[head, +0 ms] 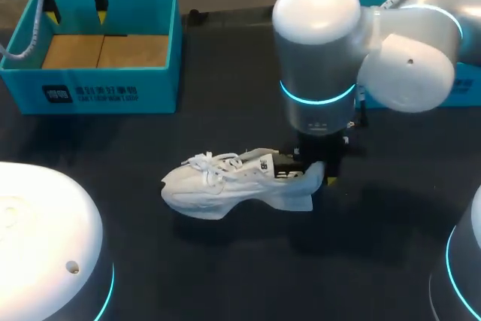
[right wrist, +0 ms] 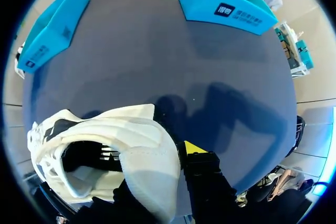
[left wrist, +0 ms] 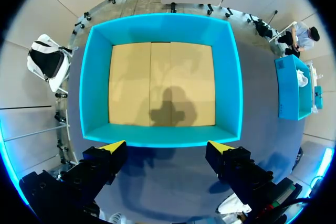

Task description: Take the shoe out of the shoebox, open the shoe tongue, remove and reinsert the insole, then place the shoe into the shoebox

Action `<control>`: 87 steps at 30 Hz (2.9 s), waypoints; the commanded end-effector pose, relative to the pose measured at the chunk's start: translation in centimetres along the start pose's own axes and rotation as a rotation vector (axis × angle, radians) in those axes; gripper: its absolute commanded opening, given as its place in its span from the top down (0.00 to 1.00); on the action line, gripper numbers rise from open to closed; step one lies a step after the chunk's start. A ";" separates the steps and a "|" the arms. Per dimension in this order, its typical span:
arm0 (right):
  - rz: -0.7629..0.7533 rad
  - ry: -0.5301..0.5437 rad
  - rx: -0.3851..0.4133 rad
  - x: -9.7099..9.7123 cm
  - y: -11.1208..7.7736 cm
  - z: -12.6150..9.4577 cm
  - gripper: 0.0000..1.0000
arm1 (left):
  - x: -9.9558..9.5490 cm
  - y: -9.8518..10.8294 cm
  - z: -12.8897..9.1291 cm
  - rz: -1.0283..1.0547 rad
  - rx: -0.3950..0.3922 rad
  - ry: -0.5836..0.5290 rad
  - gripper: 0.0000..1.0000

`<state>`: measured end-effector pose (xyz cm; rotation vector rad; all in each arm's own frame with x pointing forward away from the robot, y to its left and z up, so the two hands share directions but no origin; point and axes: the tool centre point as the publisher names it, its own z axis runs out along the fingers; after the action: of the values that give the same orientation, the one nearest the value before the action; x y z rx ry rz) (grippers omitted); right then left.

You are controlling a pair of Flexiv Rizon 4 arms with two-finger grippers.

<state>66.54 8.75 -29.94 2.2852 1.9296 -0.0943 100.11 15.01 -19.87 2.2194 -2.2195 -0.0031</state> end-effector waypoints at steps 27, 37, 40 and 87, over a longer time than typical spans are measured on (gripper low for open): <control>-0.095 0.013 0.000 5.4 -2.3 5.2 1.00 | 0.0 0.1 0.0 0.000 0.001 0.000 0.00; -0.101 -0.006 -0.002 5.1 -2.2 6.1 1.00 | 0.0 0.1 0.0 0.000 0.001 0.000 0.00; -0.103 -0.011 -0.003 5.0 -2.0 6.3 1.00 | 0.0 0.1 0.0 0.000 0.001 0.000 0.00; -0.108 0.030 0.024 5.5 -2.8 5.1 0.05 | 0.0 0.1 0.0 0.000 0.001 0.000 0.00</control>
<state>65.25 14.82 -37.10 2.1940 2.0693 -0.1229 100.11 15.01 -19.87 2.2192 -2.2196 -0.0031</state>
